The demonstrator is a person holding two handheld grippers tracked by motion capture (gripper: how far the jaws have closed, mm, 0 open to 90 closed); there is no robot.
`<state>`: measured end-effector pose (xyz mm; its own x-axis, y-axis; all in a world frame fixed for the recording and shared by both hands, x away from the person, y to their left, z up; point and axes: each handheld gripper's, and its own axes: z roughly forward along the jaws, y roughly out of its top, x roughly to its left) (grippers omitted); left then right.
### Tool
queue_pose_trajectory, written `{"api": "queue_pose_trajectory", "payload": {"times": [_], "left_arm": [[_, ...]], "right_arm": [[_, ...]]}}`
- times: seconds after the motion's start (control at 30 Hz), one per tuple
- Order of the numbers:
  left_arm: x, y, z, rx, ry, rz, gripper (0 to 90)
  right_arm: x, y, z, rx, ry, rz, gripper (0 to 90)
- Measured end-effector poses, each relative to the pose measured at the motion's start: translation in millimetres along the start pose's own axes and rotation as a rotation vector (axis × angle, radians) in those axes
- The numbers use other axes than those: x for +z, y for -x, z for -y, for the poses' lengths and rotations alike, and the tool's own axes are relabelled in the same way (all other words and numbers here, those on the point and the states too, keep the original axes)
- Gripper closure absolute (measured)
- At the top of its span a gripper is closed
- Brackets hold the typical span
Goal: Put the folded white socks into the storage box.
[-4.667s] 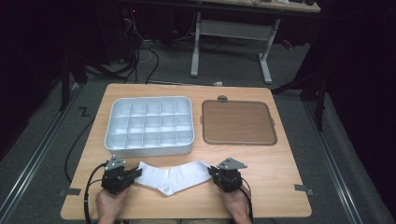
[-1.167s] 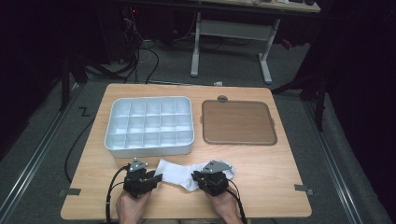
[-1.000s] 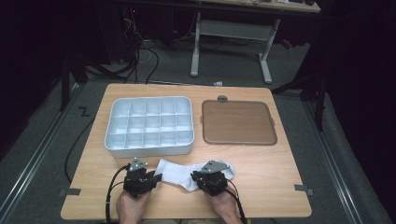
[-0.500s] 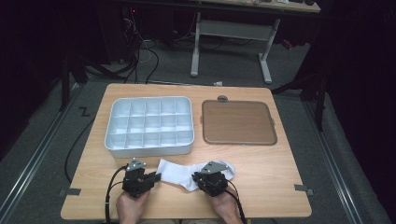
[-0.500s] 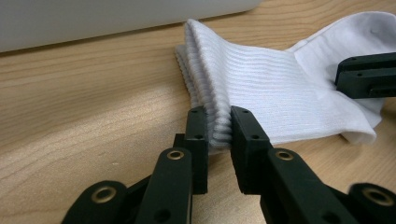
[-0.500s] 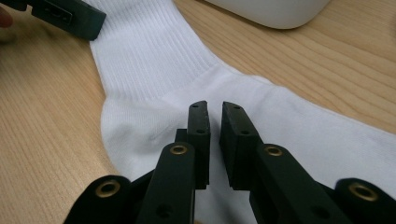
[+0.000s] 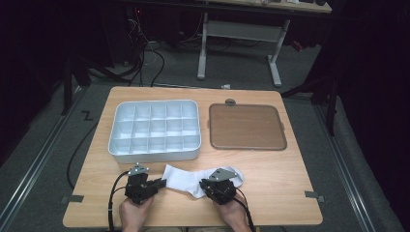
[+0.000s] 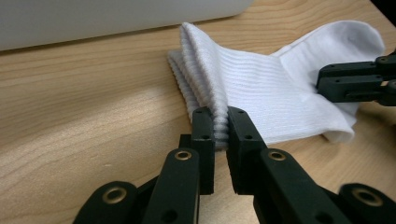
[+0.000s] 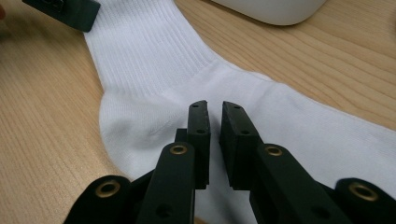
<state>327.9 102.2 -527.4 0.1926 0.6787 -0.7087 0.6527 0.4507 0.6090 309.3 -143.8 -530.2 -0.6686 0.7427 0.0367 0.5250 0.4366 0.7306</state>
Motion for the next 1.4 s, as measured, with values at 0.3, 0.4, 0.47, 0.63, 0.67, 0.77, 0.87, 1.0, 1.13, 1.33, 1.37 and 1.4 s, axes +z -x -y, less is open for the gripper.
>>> {"api": "queue_pose_trajectory", "payload": {"times": [0.3,0.4,0.47,0.63,0.67,0.77,0.87,1.0,1.13,1.33,1.37,1.4], "left_arm": [[-4.9,8.4,-8.6,0.009,0.005,0.044,83.3],[-6.5,9.7,-11.3,-0.003,0.006,0.06,83.4],[-8.0,11.7,-13.2,-0.011,0.008,0.072,83.4],[-10.7,18.6,-18.1,-0.006,0.008,0.1,83.5],[-11.7,21.3,-20.1,-0.017,0.009,0.114,83.6],[-12.4,23.8,-21.6,-0.003,0.007,0.12,83.7],[-14.1,28.5,-26.1,0.0,0.01,0.136,83.7],[-16.2,32.2,-30.9,0.003,0.019,0.164,83.6],[-15.7,38.6,-35.7,0.003,0.026,0.194,83.6],[-14.6,48.9,-41.1,0.009,0.03,0.232,83.6],[-14.3,50.3,-41.7,0.014,0.029,0.235,83.6],[-14.0,51.3,-42.2,0.025,0.026,0.235,83.6]], "right_arm": [[0.4,0.3,0.9,-0.008,0.008,-0.001,82.5],[0.5,0.5,0.9,-0.009,0.009,-0.002,82.6],[0.2,0.3,0.6,-0.009,0.004,-0.001,82.6],[0.2,-0.2,0.4,-0.01,0.0,0.0,82.6],[0.5,-0.1,0.2,-0.015,0.002,-0.001,82.6],[0.8,-0.2,-0.1,-0.02,0.002,0.0,82.6],[2.9,-1.5,-1.8,-0.025,0.003,0.0,82.6],[5.4,-3.8,-4.3,-0.037,0.0,0.004,82.5],[9.4,-7.1,-8.4,-0.05,-0.005,0.003,82.5],[14.2,-10.2,-12.9,-0.055,-0.009,0.001,82.5],[15.3,-10.2,-13.8,-0.063,-0.007,0.001,82.5],[15.7,-10.6,-14.5,-0.063,-0.011,0.002,82.5]]}}
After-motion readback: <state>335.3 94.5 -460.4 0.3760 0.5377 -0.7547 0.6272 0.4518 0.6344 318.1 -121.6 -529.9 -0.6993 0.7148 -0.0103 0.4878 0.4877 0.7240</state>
